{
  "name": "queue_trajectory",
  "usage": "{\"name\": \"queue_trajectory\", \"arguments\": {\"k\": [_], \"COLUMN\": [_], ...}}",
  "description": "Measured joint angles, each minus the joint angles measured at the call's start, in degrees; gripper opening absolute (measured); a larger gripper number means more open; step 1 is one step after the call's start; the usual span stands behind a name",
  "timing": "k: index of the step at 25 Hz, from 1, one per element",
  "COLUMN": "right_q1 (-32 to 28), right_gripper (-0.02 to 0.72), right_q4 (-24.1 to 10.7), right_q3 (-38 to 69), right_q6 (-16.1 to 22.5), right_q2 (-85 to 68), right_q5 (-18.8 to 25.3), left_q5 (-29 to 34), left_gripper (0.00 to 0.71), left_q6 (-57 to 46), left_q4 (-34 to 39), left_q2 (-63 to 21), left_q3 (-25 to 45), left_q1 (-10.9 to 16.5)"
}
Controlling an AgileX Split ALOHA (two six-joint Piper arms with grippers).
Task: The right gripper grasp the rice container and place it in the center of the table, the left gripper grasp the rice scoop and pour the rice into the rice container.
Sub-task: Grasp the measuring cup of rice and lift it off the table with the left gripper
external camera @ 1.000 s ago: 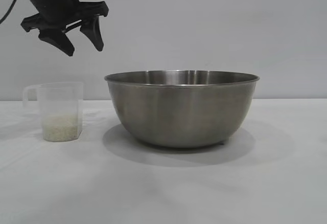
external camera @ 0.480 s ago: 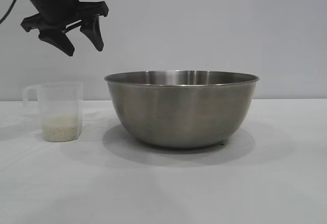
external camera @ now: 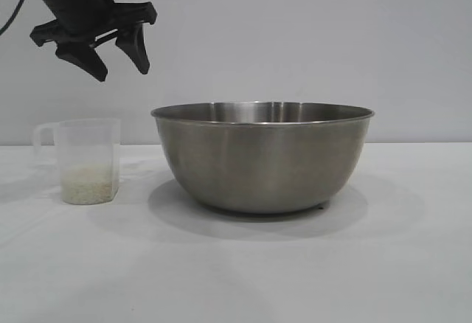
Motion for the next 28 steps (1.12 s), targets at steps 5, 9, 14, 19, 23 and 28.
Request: {"name": "queue_trajectory", "arguments": {"k": [5,9,14,19,23,28], "right_q1": [0.0,0.0,0.0,0.0,0.0,-0.15], "right_gripper": [0.505,0.505,0.505,0.505,0.505,0.505], "right_q4": [0.0,0.0,0.0,0.0,0.0,0.0], "right_q3": [0.47,0.6,0.6,0.6,0.6,0.6], "right_q6": [-0.9,-1.15,-1.15,-1.15,-1.15,-1.21], "right_q2": [-1.35,-1.35,-1.35,-1.35,-1.35,-1.35], "right_q5": [-0.69,-0.81,-0.92,-0.92,-0.92,-0.92], "left_q5": [0.5,0.64,0.64,0.76,0.88,1.39], "left_gripper": [0.421,0.421,0.421,0.421,0.421,0.421], "left_q6": [0.0,0.0,0.0,0.1,0.1,0.1], "left_q4": [0.0,0.11,1.26,2.97,4.33,4.83], "left_q2": [0.0,0.0,0.0,0.0,0.0,0.0], "left_q3": [0.0,0.0,0.0,0.0,0.0,0.0], "left_q1": [0.0,0.0,0.0,0.0,0.0,0.0]}}
